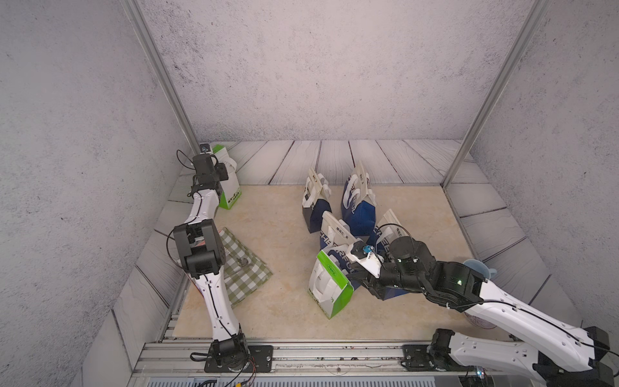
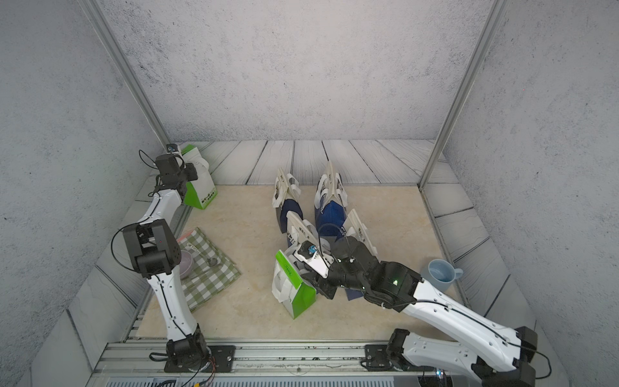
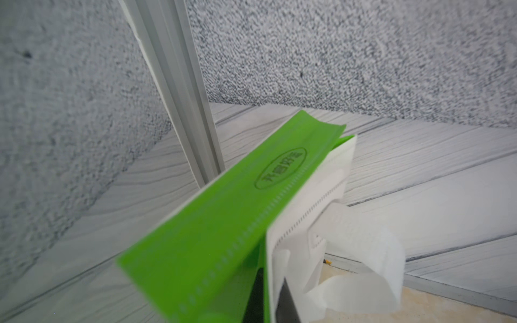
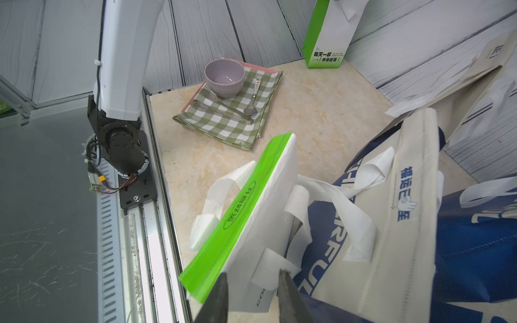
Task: Open the takeout bag
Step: Place the takeout bag at the corner of the board, then adjust the takeout bag at the center of the board.
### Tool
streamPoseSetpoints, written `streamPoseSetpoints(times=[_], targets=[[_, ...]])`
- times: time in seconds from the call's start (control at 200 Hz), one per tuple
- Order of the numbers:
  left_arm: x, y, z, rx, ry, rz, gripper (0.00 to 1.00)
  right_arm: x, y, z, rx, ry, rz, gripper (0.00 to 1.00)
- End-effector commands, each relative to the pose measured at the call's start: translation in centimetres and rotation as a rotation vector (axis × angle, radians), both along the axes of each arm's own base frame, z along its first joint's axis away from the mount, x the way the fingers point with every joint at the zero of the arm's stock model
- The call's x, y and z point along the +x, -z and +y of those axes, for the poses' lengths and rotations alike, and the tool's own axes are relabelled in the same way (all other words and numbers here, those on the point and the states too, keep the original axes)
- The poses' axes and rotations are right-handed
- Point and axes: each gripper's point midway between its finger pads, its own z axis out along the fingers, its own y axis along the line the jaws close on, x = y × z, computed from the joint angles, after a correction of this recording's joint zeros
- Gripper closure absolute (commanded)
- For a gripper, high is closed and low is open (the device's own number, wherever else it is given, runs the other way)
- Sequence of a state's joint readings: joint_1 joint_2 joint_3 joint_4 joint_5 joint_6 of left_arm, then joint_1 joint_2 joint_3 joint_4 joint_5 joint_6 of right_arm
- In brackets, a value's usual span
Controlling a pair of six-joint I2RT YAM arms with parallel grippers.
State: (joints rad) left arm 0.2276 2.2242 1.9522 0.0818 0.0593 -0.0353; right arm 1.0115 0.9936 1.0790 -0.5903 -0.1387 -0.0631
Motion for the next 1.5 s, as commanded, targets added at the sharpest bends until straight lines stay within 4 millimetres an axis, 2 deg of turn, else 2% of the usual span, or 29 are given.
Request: streamPoseSetpoints(times=[0.0, 0.05, 0.125, 0.21, 0.335, 0.42, 0.485, 0.555, 0.625, 0.726, 0.831, 0.916, 1.026, 1.081, 1.141, 1.186, 1.246, 1.386, 1.436, 1.491], targets=[[0.6, -0.5, -0.4, -0.058, 0.03, -0.058, 1.0, 0.5, -1.7, 0.4, 0.028, 0.001, -0.037, 0.69], [0.4, -0.9, -0.4, -0.076, 0.032, -0.071, 1.0, 0.5, -1.7, 0.5, 0.026, -0.001, -0.039, 0.69], [0.5, -1.5, -0.7, -0.094, 0.052, -0.083, 0.93, 0.5, -1.8, 0.5, 0.03, 0.0, -0.042, 0.69], [0.6, -1.9, -1.2, -0.126, 0.076, -0.08, 0.91, 0.5, -1.9, 0.5, 0.038, 0.0, -0.041, 0.69], [0.7, -1.9, -2.3, -0.188, 0.123, -0.076, 0.71, 0.4, -2.5, 0.4, 0.057, 0.005, -0.046, 0.69], [0.4, -1.8, -2.9, -0.217, 0.136, -0.06, 0.62, 0.4, -3.2, 0.4, 0.078, 0.009, -0.051, 0.68], [-0.2, -2.2, -3.3, -0.226, 0.148, -0.05, 0.56, 0.4, -3.9, 0.5, 0.1, 0.012, -0.059, 0.67], [-1.4, -2.8, -3.7, -0.247, 0.146, -0.041, 0.45, 0.6, -4.5, 0.7, 0.123, 0.015, -0.071, 0.63], [-3.0, -3.7, -4.4, -0.276, 0.159, -0.038, 0.41, 0.8, -5.1, 1.0, 0.141, 0.013, -0.08, 0.61], [-6.4, -5.8, -6.3, -0.32, 0.215, -0.055, 0.36, 1.4, -6.4, 1.5, 0.162, 0.027, -0.097, 0.6], [-11.0, -7.9, -8.3, -0.333, 0.24, -0.079, 0.34, 2.3, -7.7, 1.8, 0.176, 0.068, -0.1, 0.57], [-15.0, -8.3, -9.5, -0.337, 0.231, -0.066, 0.32, 3.0, -8.1, 1.9, 0.174, 0.113, -0.087, 0.51], [-20.6, -8.6, -12.8, -0.381, 0.289, -0.043, 0.32, 4.1, -7.7, 1.8, 0.129, 0.186, -0.047, 0.49], [-23.6, -8.8, -15.5, -0.392, 0.37, -0.045, 0.32, 4.8, -7.1, 1.6, 0.091, 0.236, -0.022, 0.48], [-26.7, -8.5, -17.6, -0.407, 0.412, -0.038, 0.32, 5.4, -6.3, 1.6, 0.054, 0.28, 0.011, 0.48], [-28.9, -8.4, -19.5, -0.423, 0.481, -0.038, 0.32, 5.3, -5.8, 1.9, 0.03, 0.274, 0.041, 0.48], [-31.8, -7.4, -21.3, -0.47, 0.542, -0.022, 0.32, 4.8, -5.2, 2.4, 0.007, 0.253, 0.095, 0.47], [-37.3, -5.2, -23.0, -0.626, 0.6, -0.021, 0.34, 3.7, -3.8, 3.4, -0.042, 0.226, 0.231, 0.47], [-38.6, -4.0, -23.0, -0.682, 0.572, 0.006, 0.4, 3.2, -3.1, 3.8, -0.063, 0.211, 0.28, 0.47], [-40.0, -3.5, -24.1, -0.736, 0.626, 0.027, 0.42, 2.8, -2.2, 4.1, -0.094, 0.202, 0.322, 0.47]])
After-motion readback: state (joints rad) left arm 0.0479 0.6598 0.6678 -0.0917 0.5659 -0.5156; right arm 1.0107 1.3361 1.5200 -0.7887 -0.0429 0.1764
